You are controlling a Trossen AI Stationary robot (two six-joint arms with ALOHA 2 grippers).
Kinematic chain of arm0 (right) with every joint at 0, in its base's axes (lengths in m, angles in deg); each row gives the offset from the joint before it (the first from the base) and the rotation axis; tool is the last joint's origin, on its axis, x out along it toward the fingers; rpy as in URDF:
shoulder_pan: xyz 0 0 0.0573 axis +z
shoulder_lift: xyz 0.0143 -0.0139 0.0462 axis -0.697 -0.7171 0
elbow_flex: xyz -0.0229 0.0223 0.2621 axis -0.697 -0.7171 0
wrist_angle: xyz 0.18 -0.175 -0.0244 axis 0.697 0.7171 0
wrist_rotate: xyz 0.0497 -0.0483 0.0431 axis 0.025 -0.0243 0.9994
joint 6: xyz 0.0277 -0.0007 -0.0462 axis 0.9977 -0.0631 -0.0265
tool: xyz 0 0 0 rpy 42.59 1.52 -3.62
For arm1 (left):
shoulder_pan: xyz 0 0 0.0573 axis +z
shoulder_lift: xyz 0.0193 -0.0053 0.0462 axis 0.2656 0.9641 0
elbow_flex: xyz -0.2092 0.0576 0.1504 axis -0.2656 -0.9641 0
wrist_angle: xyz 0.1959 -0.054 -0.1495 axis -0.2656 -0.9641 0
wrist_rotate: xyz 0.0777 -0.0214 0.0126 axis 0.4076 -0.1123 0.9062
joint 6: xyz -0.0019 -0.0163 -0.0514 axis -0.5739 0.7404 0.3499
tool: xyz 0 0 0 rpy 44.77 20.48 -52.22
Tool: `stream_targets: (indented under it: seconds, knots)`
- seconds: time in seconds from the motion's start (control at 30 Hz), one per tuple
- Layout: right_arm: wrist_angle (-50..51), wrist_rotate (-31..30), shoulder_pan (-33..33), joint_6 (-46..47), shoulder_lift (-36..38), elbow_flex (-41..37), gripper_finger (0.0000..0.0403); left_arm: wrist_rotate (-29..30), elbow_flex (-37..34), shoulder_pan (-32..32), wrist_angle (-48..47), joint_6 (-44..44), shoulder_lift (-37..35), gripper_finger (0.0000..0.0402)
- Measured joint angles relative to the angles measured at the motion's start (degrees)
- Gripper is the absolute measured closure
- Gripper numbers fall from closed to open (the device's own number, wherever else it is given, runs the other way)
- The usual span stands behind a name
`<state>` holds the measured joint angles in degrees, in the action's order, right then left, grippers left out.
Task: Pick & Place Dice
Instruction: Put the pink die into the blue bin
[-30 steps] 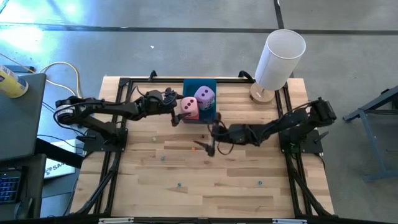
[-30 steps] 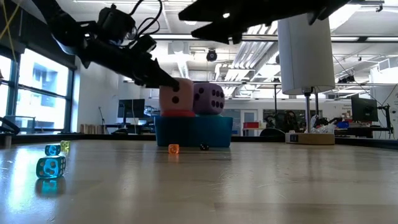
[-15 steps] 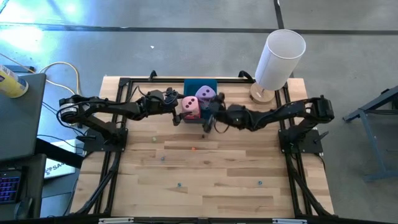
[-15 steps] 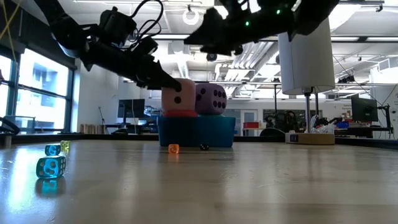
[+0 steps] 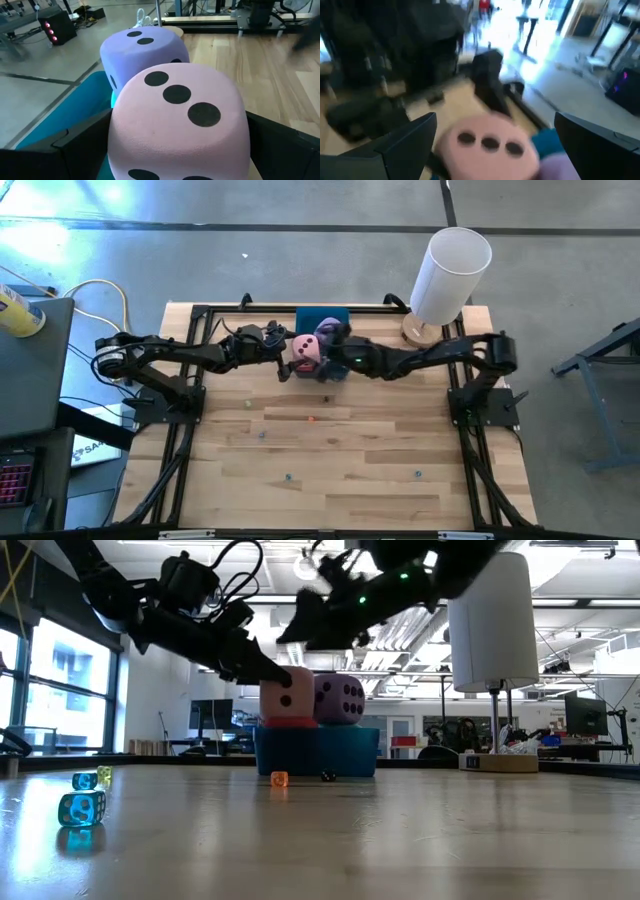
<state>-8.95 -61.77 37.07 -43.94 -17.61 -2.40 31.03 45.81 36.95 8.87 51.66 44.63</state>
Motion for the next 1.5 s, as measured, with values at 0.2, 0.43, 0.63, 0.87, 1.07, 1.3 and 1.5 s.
stream_targets:
  seconds: [0.2,0.43,0.63,0.87,1.07,1.3,1.5]
  knots:
    - [10.2,-8.7,0.8,-0.1,-5.2,8.6,0.0007,0.0,0.0,0.0,0.0,0.3,0.0,0.0004]
    - [9.4,-12.7,1.2,-0.1,-5.3,8.8,0.0007,0.0,0.0,0.0,-0.1,1.6,0.0,0.0004]
    - [14.2,-11.7,0.4,4.0,-5.3,8.8,0.0007,0.0,0.0,0.0,-0.1,1.6,0.0,0.0004]
    - [20.9,-10.1,-0.9,9.6,-5.5,9.1,0.0007,0.0,-0.1,0.0,1.0,1.5,0.2,0.0004]
    - [21.7,-9.7,-0.9,10.5,-6.2,9.1,0.0007,-0.1,-0.3,0.0,2.3,0.8,-0.1,0.0004]
    - [21.9,-9.3,-1.0,11.3,-6.3,9.0,0.0007,0.0,-0.4,0.0,2.7,-0.6,-1.7,0.0004]
    - [22.1,-8.9,-1.2,11.9,-6.4,8.9,0.0007,0.1,-0.4,0.0,2.9,-2.0,-5.0,0.0004]
